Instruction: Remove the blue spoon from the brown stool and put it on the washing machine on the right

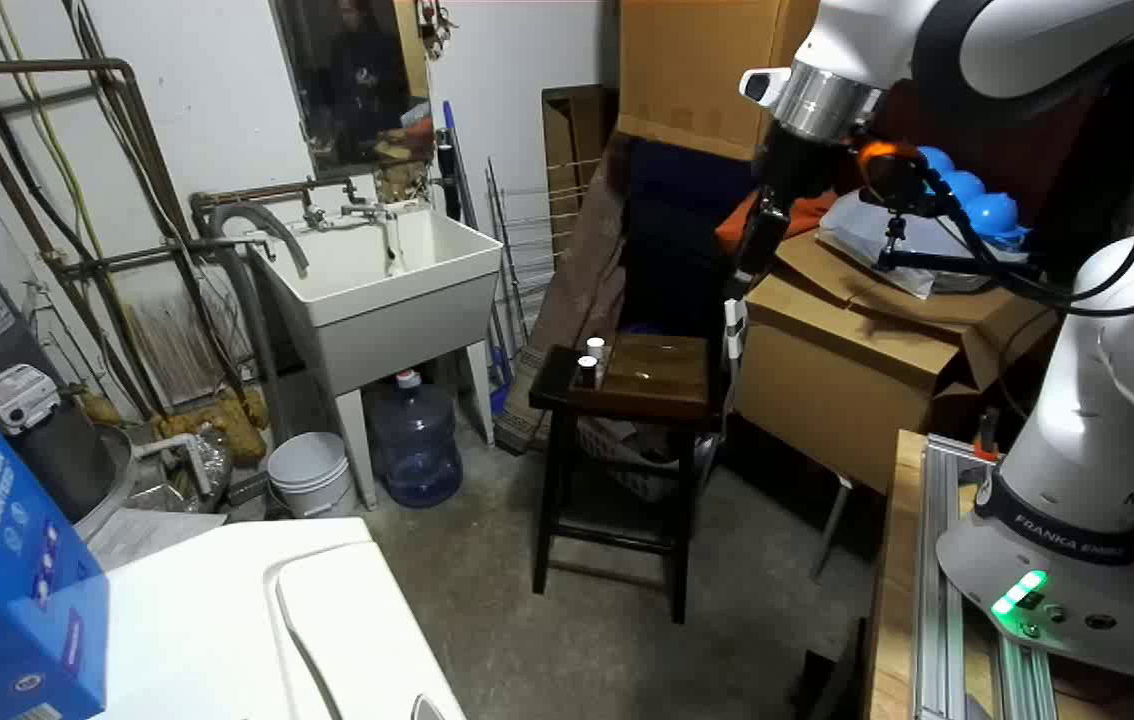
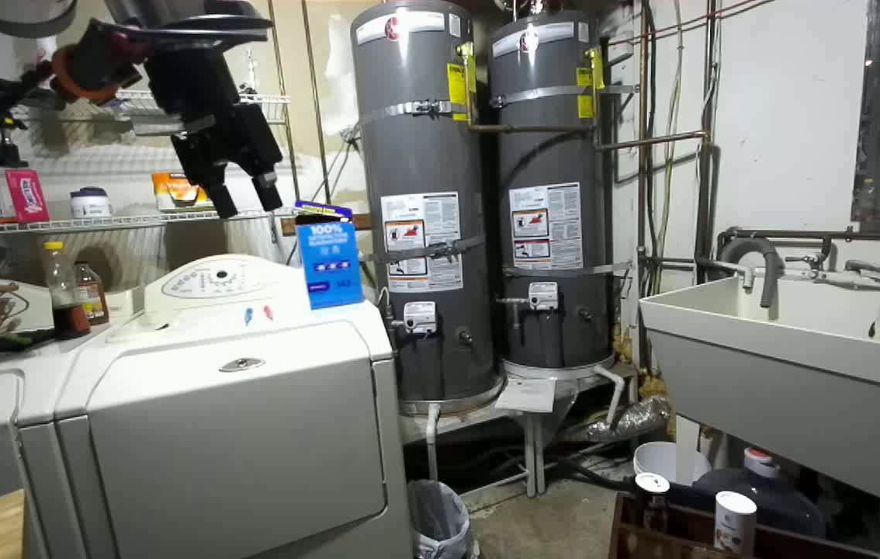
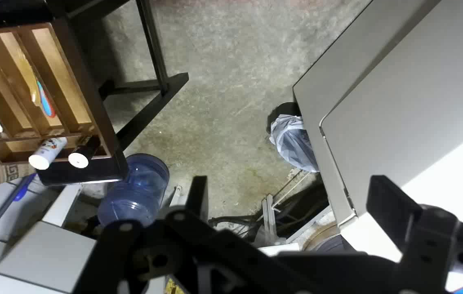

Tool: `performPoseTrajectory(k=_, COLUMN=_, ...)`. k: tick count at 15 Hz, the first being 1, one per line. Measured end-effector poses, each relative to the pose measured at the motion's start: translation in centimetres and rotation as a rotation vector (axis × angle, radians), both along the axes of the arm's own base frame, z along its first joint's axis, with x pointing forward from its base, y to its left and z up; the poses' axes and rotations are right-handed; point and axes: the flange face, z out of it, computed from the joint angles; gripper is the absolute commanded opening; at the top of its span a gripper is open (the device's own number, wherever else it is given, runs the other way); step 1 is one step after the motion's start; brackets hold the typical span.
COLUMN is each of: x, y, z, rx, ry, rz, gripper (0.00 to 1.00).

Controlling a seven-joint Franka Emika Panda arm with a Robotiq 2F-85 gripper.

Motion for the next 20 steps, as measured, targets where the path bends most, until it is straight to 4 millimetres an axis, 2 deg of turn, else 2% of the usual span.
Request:
performPoseTrajectory(k=14, x=0.1, y=-0.3, z=-0.2, rx=0.006, ry=0.008, rz=-0.01, gripper=1.0)
performPoseTrajectory(k=16, x=0.5, y=-1.8, z=0.0, rx=0.026, ry=0.008, rz=-0.046, gripper=1.0)
performPoseTrajectory(k=17, x=0.8, y=-3.2, z=0.0, rx=0.039, ry=0.012, rz=-0.074, gripper=1.0)
performPoseTrajectory(k=20, x=1.3, y=-9.3, z=-0.6, rx=0.059, ry=0.038, rz=-0.112, gripper=1.0)
